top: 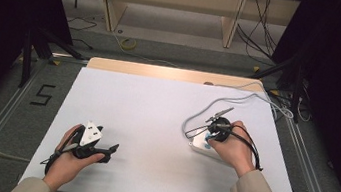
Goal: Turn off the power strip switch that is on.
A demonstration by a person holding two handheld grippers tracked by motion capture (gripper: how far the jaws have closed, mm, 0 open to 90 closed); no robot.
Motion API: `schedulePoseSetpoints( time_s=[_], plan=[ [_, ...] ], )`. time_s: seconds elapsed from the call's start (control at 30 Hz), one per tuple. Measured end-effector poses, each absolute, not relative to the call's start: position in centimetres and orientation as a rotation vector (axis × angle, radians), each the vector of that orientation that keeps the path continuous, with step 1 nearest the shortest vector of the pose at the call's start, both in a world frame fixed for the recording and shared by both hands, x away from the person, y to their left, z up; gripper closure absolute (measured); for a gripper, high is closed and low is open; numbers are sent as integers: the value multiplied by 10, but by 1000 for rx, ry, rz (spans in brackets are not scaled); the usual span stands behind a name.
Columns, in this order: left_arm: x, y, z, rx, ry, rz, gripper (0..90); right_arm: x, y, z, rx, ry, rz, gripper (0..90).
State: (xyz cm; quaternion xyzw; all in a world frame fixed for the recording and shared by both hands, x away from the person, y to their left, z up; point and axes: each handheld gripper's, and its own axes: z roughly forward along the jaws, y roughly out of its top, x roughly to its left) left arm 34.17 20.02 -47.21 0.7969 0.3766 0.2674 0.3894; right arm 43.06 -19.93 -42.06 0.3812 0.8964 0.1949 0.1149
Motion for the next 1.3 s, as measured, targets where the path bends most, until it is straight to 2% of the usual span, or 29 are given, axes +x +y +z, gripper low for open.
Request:
schedulePoseSetpoints(
  time_s=[0.4, 0.6, 1.0, 1.3],
  plan=[
    [341, 201, -472, 2024, 956, 680, 181, 423, -210, -415, 1116, 2598, 701, 900],
    [341, 201, -472, 2029, 955, 681, 181, 416, -217, -417, 1089, 2585, 788, 861],
    [340, 201, -473, 2035, 955, 676, 181, 390, -237, -416, 1044, 2442, 1049, 689],
    [340, 200, -473, 2044, 956, 667, 181, 370, -253, -429, 1027, 2356, 1189, 608]
  ],
)
